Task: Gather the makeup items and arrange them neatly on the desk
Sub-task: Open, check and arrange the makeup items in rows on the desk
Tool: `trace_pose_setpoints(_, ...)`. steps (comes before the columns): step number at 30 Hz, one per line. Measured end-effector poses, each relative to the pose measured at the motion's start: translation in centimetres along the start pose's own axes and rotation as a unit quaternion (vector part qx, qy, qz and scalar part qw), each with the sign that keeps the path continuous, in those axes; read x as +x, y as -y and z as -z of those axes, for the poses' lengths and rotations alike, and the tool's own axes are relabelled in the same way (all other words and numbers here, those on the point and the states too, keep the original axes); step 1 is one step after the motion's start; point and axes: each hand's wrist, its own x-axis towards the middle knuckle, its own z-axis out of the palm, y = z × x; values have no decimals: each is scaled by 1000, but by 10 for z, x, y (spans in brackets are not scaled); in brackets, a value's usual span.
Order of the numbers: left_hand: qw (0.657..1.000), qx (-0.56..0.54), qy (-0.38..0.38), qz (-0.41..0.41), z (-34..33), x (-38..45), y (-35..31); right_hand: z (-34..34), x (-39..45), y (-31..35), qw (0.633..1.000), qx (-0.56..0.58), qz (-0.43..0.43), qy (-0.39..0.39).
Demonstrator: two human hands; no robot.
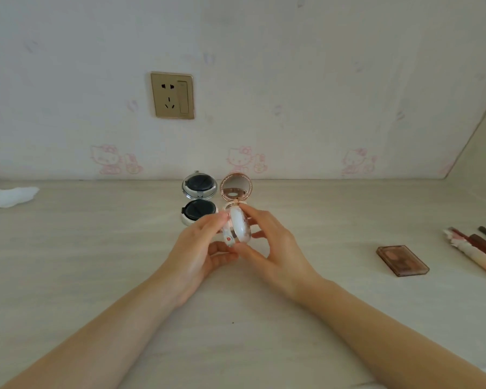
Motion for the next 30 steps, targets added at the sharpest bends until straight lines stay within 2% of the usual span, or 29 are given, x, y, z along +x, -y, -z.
trace_pose_setpoints(5, 994, 57, 25, -94, 3, -6, 6, 0, 0, -4, 998, 47, -41, -22)
trace_pose_setpoints(8, 988, 97, 18, -121, -1, -10, 11, 5, -1, -6, 994, 78, -71, -33)
trace_pose_setpoints(15, 995, 53, -3, -87, 0, -9, 12, 13, -2, -9, 993, 77, -87, 15)
trace_pose_setpoints(24, 997, -22, -15, -78, -4, -11, 12, 14, -4, -11, 990, 106, -84, 33)
trace_pose_setpoints(30, 998, 13, 0, -67, -4, -12, 11, 13, -4, -11, 986, 136, -86, 46)
